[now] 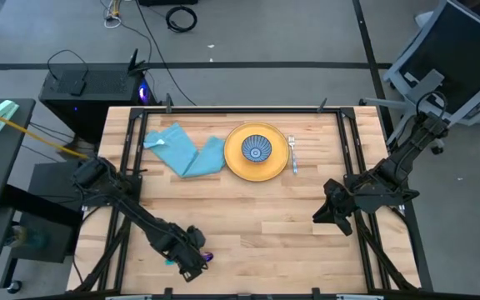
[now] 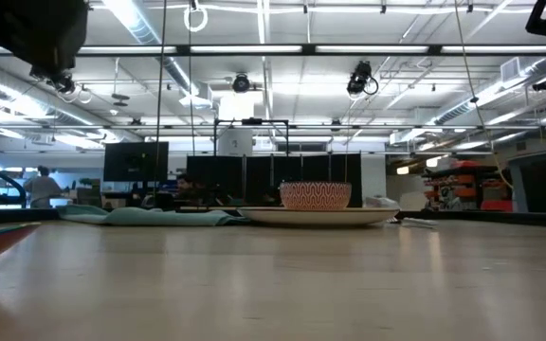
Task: Set table place
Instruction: Put the blue spoon into the blue bowl
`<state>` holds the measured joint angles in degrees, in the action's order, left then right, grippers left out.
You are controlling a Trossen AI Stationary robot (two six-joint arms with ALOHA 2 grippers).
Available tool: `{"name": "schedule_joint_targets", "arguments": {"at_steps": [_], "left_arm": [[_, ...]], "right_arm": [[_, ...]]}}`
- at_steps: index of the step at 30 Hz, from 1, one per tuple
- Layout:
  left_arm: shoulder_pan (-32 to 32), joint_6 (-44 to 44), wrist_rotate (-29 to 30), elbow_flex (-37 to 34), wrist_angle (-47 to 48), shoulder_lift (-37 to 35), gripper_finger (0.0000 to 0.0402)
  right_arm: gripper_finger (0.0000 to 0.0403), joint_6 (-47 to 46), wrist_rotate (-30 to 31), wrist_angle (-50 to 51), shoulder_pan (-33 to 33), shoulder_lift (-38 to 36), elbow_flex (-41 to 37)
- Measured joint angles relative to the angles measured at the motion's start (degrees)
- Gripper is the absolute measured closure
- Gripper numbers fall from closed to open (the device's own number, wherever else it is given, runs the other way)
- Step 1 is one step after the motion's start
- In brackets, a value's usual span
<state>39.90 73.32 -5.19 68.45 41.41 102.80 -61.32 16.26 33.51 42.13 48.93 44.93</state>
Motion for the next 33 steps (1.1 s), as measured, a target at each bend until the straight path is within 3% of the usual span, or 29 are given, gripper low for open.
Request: {"name": "schedule_joint_targets", "arguments": {"at_steps": [4, 12, 24, 33], "left_arm": [[-0.2, -5.3, 3.6, 0.0, 0.5, 0.0, 0.0289], [-0.3, -13.5, 3.8, 0.0, 0.2, 1.3, 0.0274], [-1.0, -14.7, -1.5, 0.2, -2.4, 6.6, 0.0272], [-1.4, -13.7, -1.6, 0.2, -2.7, 6.3, 0.0265]], "right_arm": [[0.0318, 0.0, 0.0, 0.0, 0.0, 0.0, 0.0], [0.0318, 0.0, 1.7, 0.2, 0.0, 0.0, 0.0], [0.0318, 0.4, 1.8, 0.8, 0.0, 0.0, 0.0], [0.0318, 0.8, 1.8, 1.2, 0.0, 0.0, 0.0]]}}
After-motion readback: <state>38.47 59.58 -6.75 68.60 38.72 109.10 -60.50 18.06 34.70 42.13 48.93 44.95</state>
